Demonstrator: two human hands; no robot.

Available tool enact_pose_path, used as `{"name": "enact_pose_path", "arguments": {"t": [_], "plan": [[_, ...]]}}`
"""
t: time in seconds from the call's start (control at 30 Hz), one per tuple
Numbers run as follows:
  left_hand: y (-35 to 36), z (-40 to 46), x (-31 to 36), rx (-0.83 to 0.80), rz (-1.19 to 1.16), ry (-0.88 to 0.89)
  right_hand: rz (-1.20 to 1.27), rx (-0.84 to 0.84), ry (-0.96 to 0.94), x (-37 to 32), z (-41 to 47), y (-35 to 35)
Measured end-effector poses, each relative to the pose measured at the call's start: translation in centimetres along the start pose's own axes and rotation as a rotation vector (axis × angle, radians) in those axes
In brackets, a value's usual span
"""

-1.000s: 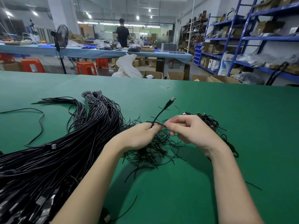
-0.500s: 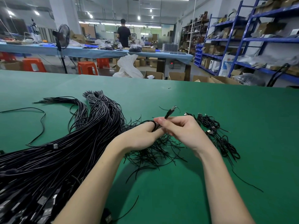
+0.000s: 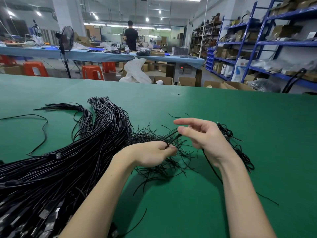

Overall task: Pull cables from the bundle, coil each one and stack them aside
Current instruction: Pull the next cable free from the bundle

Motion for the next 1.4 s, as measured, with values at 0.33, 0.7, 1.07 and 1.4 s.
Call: {"name": "enact_pose_path", "arguments": {"t": [0.33,0.7,1.07,1.4], "plan": [[1.2,0.0,2.2,-0.06,-0.44,0.084,0.242,0.177,0.053,0.5,0.0,-1.6],[-1.5,0.4,0.9,0.137,-1.19,0.181,0.245,-0.292,0.277,2.5,-0.8,4.0],[-1.3,0.7,1.8,0.133,-1.24,0.284,0.182,-0.325,0.411,5.7,-1.7,4.0],[-1.6,-0.3,2.9,0.047,-1.158,0.388,0.038,-0.228,0.543,8.6,-1.9,2.9]]}}
Point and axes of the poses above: each hand's wrist, its own z-axis towards the middle knuckle, its own y-axis out of the palm, x = y × z, the point moved 7 cm from there along z, towards the middle knuckle, and after that the axes turned 2 degrees about z, right-handed, at the moved point
